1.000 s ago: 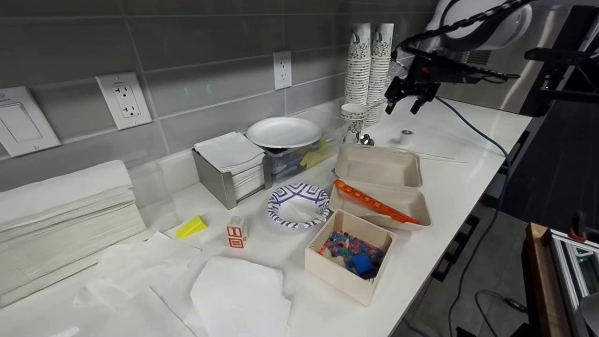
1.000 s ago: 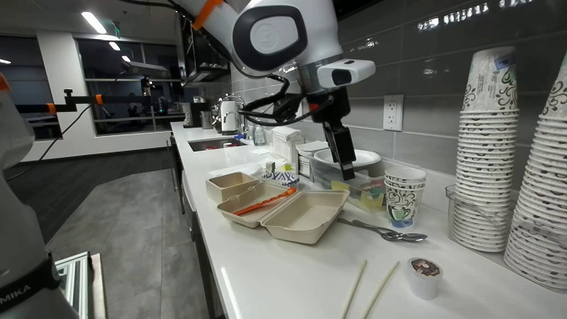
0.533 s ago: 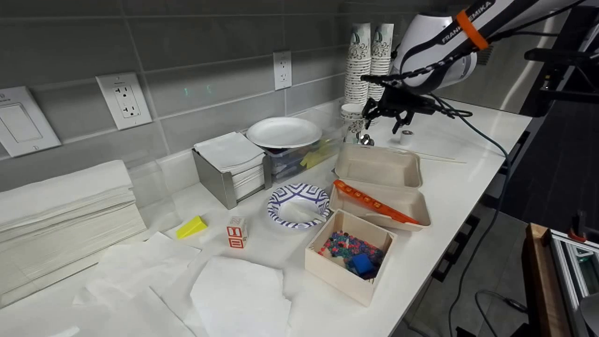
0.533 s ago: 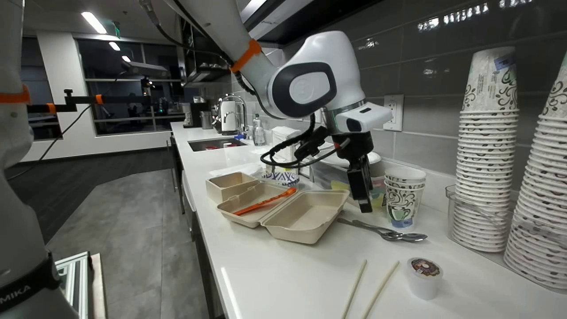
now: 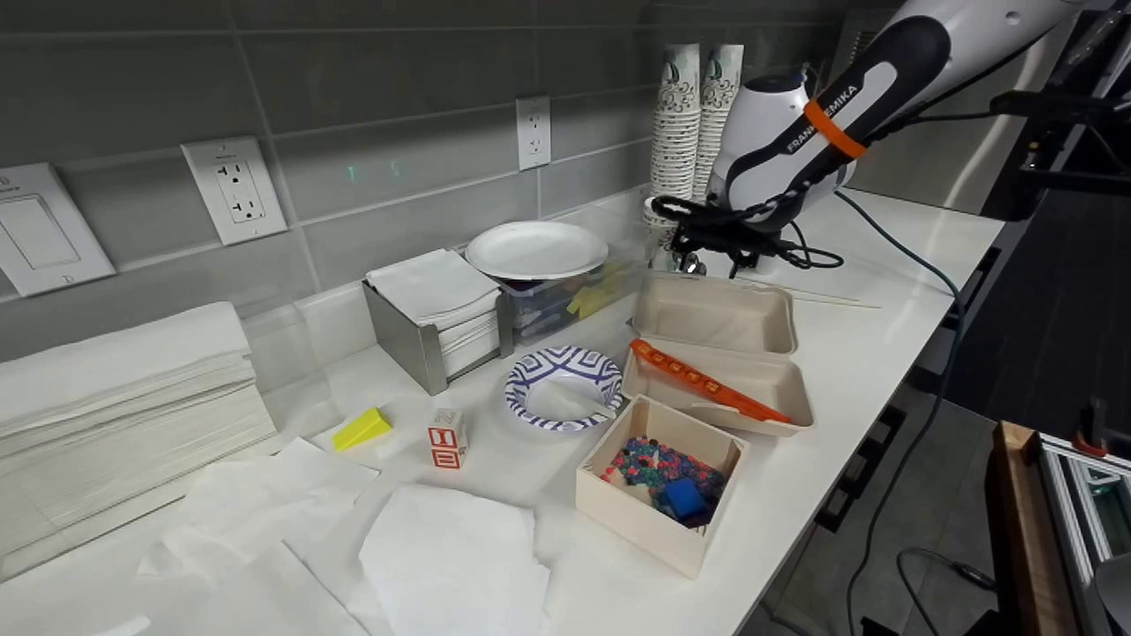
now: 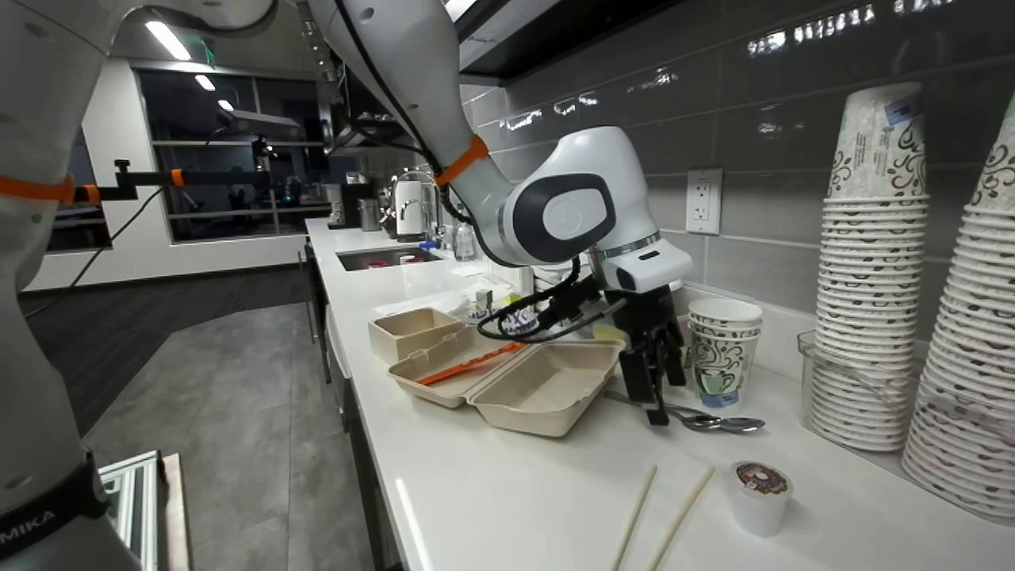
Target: Put the metal spoon into the take-away food container
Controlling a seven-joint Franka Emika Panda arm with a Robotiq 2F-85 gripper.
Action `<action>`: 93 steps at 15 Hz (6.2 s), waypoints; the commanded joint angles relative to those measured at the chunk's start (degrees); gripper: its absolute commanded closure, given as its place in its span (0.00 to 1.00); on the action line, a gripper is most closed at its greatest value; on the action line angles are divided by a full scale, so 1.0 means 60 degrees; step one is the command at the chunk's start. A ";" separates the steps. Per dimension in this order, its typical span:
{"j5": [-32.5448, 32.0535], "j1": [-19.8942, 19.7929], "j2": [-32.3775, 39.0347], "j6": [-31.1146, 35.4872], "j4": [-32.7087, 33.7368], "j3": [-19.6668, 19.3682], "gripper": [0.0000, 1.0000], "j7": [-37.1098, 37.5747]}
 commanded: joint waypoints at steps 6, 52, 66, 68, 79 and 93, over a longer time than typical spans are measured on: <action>-0.0396 0.0703 0.0881 -0.0173 0.0684 -0.0548 0.50 0.0697; -0.0354 -0.0073 0.0297 -0.0307 0.0015 0.0267 0.63 -0.1094; -0.3235 0.1594 -0.0476 -0.1178 -0.0321 -0.1923 0.98 0.0875; -0.4485 0.2098 -0.0886 -0.1425 -0.0449 -0.2528 0.98 0.1679; -0.8732 0.0613 -0.5215 -0.3889 -0.2980 0.0252 0.98 0.0644; -0.5331 -0.0023 -0.6605 -0.3771 -0.4181 0.3341 0.92 -0.4785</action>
